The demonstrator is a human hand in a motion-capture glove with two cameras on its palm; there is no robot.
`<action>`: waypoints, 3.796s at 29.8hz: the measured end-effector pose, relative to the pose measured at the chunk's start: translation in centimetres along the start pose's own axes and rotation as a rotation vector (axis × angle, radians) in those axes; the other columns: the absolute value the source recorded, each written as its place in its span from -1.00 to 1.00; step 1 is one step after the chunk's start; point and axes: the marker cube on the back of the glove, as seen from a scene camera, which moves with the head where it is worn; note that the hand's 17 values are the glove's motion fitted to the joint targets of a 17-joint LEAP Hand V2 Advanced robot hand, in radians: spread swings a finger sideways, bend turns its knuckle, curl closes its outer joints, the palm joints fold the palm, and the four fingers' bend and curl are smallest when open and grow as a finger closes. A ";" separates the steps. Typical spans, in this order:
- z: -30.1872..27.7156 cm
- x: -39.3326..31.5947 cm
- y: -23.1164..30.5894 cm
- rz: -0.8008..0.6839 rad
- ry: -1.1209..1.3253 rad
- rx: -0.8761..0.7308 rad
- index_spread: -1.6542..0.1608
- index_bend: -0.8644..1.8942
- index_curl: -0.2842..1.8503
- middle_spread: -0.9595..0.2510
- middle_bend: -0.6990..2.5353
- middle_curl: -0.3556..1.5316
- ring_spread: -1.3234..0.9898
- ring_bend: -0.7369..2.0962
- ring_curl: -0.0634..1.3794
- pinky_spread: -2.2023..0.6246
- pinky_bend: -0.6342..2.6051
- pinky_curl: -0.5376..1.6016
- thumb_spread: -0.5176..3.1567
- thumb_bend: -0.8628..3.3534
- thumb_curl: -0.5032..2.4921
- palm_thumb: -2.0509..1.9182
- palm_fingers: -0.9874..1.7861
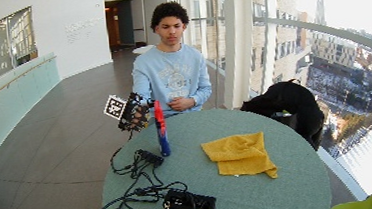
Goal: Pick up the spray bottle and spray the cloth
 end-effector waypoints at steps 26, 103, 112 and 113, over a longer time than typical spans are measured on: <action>5.7 1.9 -3.3 0.094 -0.183 -0.117 0.39 -0.32 -0.56 0.44 -0.38 -0.19 0.13 -0.24 -0.45 0.69 -0.42 -0.15 -0.15 -0.60 -0.43 0.37 0.13; 15.5 -9.5 -9.6 0.012 0.066 -0.604 0.59 -0.27 -0.35 0.46 -0.37 -0.12 0.09 -0.12 -0.35 0.67 -0.47 -0.17 -0.40 -0.61 -0.21 0.51 0.56; 18.5 -10.3 -10.1 0.039 0.146 -0.688 0.59 -0.27 -0.34 0.47 -0.37 -0.12 0.10 -0.11 -0.35 0.66 -0.47 -0.17 -0.40 -0.61 -0.20 0.50 0.56; 18.8 -10.2 -10.1 0.042 0.156 -0.699 0.59 -0.27 -0.34 0.47 -0.37 -0.12 0.10 -0.11 -0.35 0.66 -0.47 -0.17 -0.40 -0.61 -0.20 0.50 0.56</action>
